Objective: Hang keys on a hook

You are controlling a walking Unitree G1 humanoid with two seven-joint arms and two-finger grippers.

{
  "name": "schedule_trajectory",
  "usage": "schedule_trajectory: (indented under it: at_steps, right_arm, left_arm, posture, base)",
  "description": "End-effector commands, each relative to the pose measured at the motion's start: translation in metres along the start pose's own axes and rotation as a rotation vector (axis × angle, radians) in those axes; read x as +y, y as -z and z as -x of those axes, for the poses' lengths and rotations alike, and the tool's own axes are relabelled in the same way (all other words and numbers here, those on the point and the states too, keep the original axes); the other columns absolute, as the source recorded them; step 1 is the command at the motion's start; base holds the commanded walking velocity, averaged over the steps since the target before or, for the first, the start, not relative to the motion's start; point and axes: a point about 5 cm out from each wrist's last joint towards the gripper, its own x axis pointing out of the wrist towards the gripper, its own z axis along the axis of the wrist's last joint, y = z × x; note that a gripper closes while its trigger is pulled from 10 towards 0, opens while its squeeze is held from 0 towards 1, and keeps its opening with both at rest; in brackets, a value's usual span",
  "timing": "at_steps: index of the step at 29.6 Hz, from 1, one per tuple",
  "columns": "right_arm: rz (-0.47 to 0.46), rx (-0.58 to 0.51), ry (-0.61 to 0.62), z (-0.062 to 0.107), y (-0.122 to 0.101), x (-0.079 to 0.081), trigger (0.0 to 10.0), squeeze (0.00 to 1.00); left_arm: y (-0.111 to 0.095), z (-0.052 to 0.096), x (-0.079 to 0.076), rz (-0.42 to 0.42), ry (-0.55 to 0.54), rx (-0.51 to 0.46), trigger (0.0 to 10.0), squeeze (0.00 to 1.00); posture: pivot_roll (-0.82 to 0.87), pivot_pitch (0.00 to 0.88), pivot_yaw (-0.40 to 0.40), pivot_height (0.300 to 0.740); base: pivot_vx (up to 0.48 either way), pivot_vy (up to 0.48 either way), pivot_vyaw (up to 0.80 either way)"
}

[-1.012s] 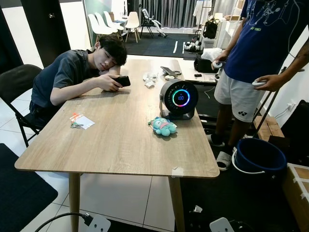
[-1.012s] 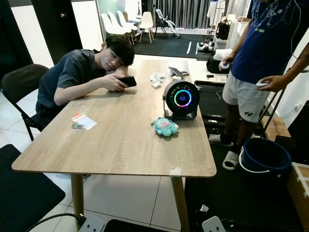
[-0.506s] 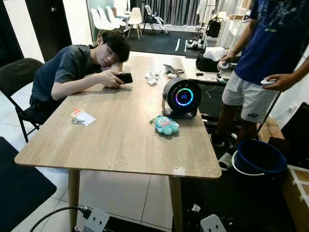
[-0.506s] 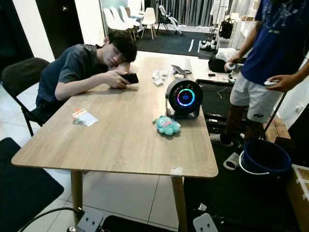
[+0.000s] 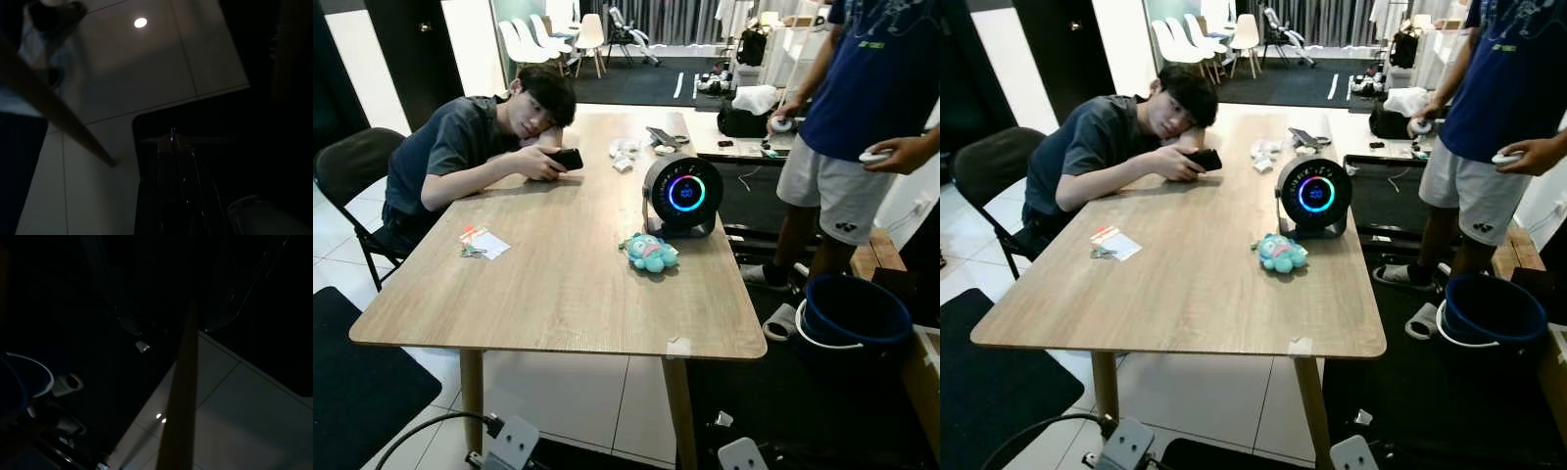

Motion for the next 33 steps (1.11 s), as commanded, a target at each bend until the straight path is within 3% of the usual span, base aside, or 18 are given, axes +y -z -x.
schedule_trajectory:
  at_steps: [1, 12, 19, 24, 30, 33]
  right_arm:
    - [0.018, -0.005, -0.03, 0.0, 0.0, 0.005, 10.0, 0.0]
    - [0.0, -0.011, -0.017, 0.004, -0.001, 0.018, 10.0, 0.0]
    - [0.013, -0.007, 0.008, 0.003, 0.001, 0.01, 10.0, 0.0]
    - [0.0, 0.002, 0.034, 0.004, 0.003, 0.009, 10.0, 0.0]
    - [0.014, -0.017, -0.035, -0.002, -0.005, 0.018, 10.0, 0.0]
    - [0.036, -0.041, -0.089, -0.014, -0.019, 0.022, 10.0, 0.0]
  left_arm:
    - [0.01, 0.007, 0.006, 0.002, -0.019, 0.038, 10.0, 0.0]
    - [0.008, 0.011, 0.008, -0.034, 0.018, 0.038, 10.0, 0.0]
    - [0.003, 0.005, -0.001, -0.017, 0.062, 0.024, 10.0, 0.0]
    - [-0.005, 0.0, 0.004, -0.037, 0.073, 0.014, 10.0, 0.0]
    - [-0.008, 0.007, 0.016, -0.015, 0.009, -0.004, 10.0, 0.0]
    - [-0.005, 0.019, 0.022, 0.025, -0.06, -0.019, 10.0, 0.0]
  posture:
    - [0.08, 0.103, 0.033, 0.74]
    - [0.08, 0.112, 0.07, 0.74]
    - [0.03, 0.105, 0.076, 0.74]
    - [0.05, 0.105, 0.084, 0.74]
    - [0.13, 0.108, 0.027, 0.74]
    - [0.19, 0.108, -0.015, 0.74]
  base:
    - [0.0, 0.0, 0.0]
    - [0.0, 0.0, 0.0]
    - [0.0, 0.0, 0.0]
    - [0.0, 0.0, 0.0]
    - [0.0, 0.0, 0.0]
    - [0.0, 0.0, 0.0]
